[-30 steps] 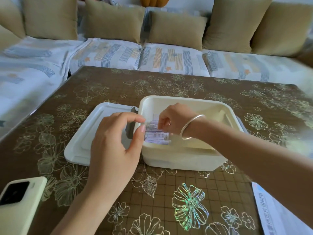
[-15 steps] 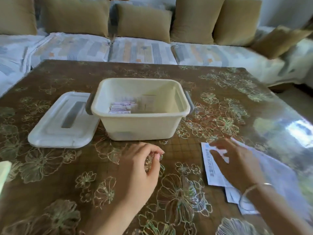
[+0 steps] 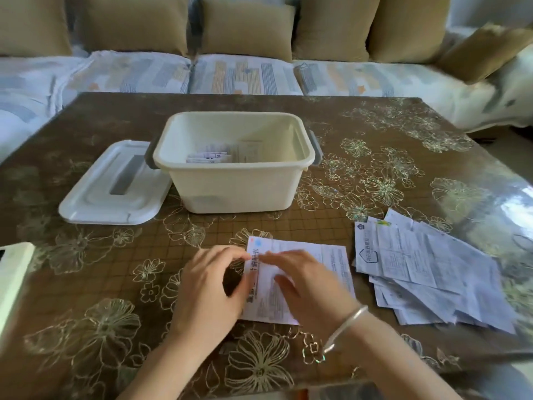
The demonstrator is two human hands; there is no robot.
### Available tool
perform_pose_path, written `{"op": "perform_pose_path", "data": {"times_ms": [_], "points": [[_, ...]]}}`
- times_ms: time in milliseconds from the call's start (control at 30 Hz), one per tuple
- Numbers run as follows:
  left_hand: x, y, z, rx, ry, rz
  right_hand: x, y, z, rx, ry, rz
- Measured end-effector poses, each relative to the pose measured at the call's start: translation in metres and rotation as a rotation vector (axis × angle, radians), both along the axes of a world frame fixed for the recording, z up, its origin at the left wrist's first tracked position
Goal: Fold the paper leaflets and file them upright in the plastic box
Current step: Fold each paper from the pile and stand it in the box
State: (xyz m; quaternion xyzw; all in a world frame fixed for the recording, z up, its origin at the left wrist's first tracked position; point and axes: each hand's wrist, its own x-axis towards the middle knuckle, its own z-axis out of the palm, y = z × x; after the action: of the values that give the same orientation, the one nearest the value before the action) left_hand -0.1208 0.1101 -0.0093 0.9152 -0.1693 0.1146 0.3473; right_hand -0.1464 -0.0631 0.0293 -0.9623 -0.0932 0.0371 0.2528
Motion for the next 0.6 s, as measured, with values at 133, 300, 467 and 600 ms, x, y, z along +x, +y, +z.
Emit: {"op": "perform_pose_path", "data": {"times_ms": [133,300,467,600], "points": [[-0.005,0.009,-0.007,0.148,0.074,-0.035,0.038,-0.025,0.021,-0.182,-0.061,-0.034],[-0.008,0.007,-0.011,0.219,0.068,-0.048,0.068,-0.031,0.027,-0.380,0.228,0.049],[-0.010,0.007,-0.008,0.208,0.066,-0.052,0.073,-0.025,0.032,-0.475,0.226,0.070],[-0.013,0.009,-0.002,0.009,0.135,0.020,0.065,-0.030,0.043,-0.321,0.161,0.011]]}}
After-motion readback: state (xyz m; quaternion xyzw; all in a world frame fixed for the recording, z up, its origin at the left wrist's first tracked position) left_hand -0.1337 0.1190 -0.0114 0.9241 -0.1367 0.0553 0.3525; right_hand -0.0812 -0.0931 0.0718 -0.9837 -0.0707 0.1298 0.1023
